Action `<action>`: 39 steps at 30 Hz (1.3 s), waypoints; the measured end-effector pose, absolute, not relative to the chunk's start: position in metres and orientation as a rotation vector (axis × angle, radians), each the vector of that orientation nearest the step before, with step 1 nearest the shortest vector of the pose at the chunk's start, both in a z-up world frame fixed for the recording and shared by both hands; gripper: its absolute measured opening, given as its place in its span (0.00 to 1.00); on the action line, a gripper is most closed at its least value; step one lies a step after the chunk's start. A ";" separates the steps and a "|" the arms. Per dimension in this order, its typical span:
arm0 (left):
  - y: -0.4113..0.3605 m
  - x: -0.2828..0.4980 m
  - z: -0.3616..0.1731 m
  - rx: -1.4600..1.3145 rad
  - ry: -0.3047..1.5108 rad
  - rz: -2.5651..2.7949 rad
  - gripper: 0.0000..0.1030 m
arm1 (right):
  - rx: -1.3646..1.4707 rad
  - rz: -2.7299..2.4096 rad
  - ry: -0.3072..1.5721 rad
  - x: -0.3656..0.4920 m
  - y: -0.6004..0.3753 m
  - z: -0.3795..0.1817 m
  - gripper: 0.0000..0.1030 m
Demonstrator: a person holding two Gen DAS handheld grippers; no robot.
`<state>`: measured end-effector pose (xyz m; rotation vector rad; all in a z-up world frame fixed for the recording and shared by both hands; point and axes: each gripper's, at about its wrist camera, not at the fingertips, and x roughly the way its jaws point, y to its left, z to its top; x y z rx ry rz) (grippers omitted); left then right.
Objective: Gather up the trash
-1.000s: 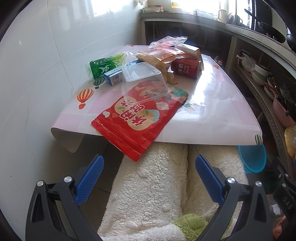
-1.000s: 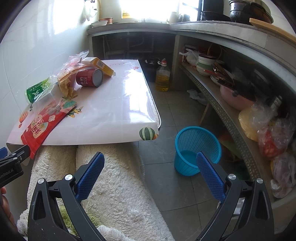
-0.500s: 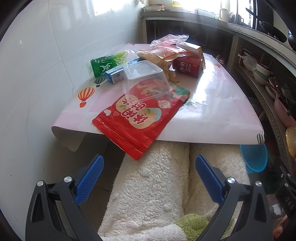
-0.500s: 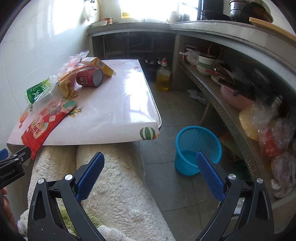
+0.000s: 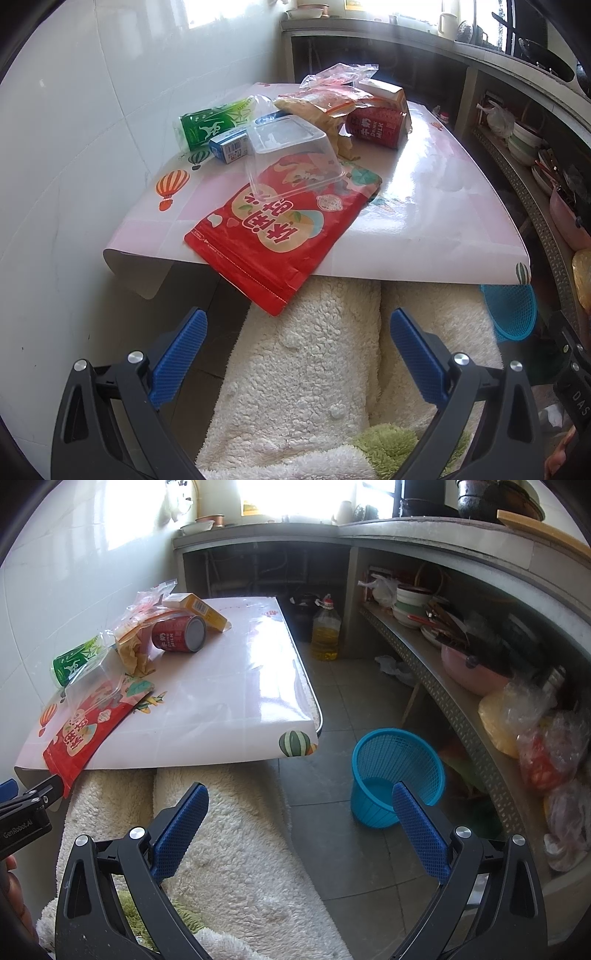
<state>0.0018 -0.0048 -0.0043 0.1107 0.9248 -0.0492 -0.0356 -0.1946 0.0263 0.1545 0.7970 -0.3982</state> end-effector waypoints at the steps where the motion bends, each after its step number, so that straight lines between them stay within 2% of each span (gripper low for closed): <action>1: -0.005 0.002 -0.005 0.112 0.927 -0.048 0.94 | 0.155 -0.400 0.799 -0.036 -0.194 0.026 0.93; 16: 0.004 0.025 -0.005 0.079 0.935 -0.058 0.94 | 0.167 -0.405 0.816 -0.024 -0.204 0.020 0.93; 30: 0.047 0.079 0.013 0.007 0.851 -0.091 0.94 | 0.184 -0.275 0.737 0.038 -0.209 0.029 0.93; 39: 0.066 0.106 0.023 -0.123 0.764 -0.184 0.94 | 0.218 -0.120 0.789 0.065 -0.204 0.019 0.93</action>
